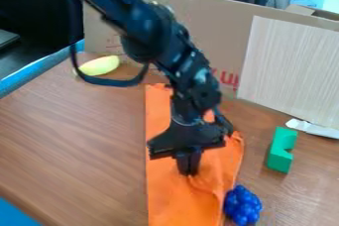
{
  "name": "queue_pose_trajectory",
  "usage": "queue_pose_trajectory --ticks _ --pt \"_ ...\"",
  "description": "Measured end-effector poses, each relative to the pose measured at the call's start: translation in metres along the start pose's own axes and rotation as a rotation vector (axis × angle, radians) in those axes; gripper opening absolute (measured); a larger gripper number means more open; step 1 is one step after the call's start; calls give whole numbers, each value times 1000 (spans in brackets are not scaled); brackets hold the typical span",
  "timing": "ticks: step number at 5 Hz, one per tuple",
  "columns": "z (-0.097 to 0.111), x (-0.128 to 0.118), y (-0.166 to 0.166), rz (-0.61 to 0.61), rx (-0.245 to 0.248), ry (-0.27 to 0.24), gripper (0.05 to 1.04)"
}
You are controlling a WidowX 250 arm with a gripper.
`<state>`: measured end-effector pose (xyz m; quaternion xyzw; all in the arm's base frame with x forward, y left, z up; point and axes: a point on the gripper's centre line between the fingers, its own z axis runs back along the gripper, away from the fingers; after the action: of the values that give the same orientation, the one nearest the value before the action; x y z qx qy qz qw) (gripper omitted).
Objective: Unfold the cloth from top right to bottom left
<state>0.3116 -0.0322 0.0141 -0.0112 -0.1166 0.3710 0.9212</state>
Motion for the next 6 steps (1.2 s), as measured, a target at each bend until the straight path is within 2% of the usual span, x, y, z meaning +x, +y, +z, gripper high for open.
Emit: queue_pose_trajectory --ticks 1,2,3,4,5,6 --pt "34 11 14 19 -55 -41 52" --pt "55 11 35 17 -111 -43 52" --pt "59 7 69 9 -142 1 52" --pt "50 -3 113 -19 -118 31 52" --pt "42 1 158 -13 -114 28 52" --pt "42 7 186 13 -122 31 52"
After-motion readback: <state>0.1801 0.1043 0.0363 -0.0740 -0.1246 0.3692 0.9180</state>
